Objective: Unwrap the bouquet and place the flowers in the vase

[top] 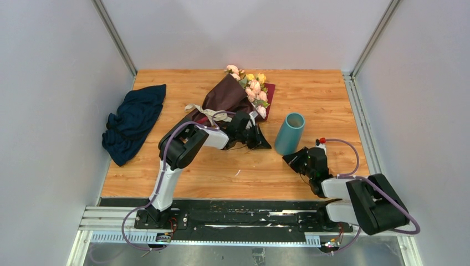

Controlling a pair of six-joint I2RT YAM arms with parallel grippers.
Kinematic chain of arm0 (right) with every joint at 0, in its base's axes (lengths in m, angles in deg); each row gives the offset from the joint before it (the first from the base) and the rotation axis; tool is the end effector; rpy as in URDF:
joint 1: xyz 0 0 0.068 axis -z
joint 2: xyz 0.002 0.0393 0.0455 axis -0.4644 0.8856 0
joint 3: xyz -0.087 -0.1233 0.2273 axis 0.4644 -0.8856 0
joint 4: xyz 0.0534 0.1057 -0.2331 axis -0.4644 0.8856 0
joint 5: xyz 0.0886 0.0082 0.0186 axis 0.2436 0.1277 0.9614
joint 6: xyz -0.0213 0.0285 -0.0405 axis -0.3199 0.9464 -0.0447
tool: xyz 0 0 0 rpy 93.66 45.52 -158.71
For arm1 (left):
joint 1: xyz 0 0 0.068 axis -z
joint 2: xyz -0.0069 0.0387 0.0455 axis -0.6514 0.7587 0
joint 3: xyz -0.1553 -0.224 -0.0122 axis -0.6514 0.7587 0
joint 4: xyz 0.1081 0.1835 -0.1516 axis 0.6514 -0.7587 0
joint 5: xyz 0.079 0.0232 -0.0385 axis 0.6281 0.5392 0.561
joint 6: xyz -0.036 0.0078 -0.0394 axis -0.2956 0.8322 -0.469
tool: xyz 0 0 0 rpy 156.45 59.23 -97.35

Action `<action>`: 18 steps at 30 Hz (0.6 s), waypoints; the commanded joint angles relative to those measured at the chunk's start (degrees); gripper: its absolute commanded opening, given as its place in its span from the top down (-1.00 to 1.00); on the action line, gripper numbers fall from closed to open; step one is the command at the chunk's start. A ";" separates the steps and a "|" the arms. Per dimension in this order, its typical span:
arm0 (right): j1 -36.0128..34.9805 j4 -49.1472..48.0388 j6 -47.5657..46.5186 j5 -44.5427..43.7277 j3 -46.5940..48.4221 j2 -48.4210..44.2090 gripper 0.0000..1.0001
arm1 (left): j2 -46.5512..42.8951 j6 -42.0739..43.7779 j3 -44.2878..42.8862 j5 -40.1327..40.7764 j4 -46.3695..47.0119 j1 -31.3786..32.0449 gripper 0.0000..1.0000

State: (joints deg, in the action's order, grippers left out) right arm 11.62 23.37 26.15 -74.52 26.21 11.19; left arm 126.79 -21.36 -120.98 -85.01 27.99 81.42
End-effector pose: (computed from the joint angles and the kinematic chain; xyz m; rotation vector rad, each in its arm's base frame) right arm 0.1772 0.0550 0.1174 0.6306 2.0123 0.8806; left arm 0.3223 -0.3010 0.1026 -0.0376 2.5097 -1.4377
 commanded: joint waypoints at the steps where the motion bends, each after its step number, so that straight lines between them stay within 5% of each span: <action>1: 3.50 -2.27 -0.49 -0.83 0.91 6.12 1.00 | 1.28 0.20 -0.50 -0.61 -1.30 -0.59 1.00; 18: 7.64 -27.60 1.90 6.38 7.70 33.95 1.00 | -1.68 2.16 4.89 -0.50 -1.30 -2.05 1.00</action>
State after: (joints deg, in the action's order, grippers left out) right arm 17.39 -3.67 28.62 -66.19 33.99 39.37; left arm 125.85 -21.30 -118.31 -85.99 29.57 80.02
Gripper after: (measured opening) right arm 0.004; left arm 0.006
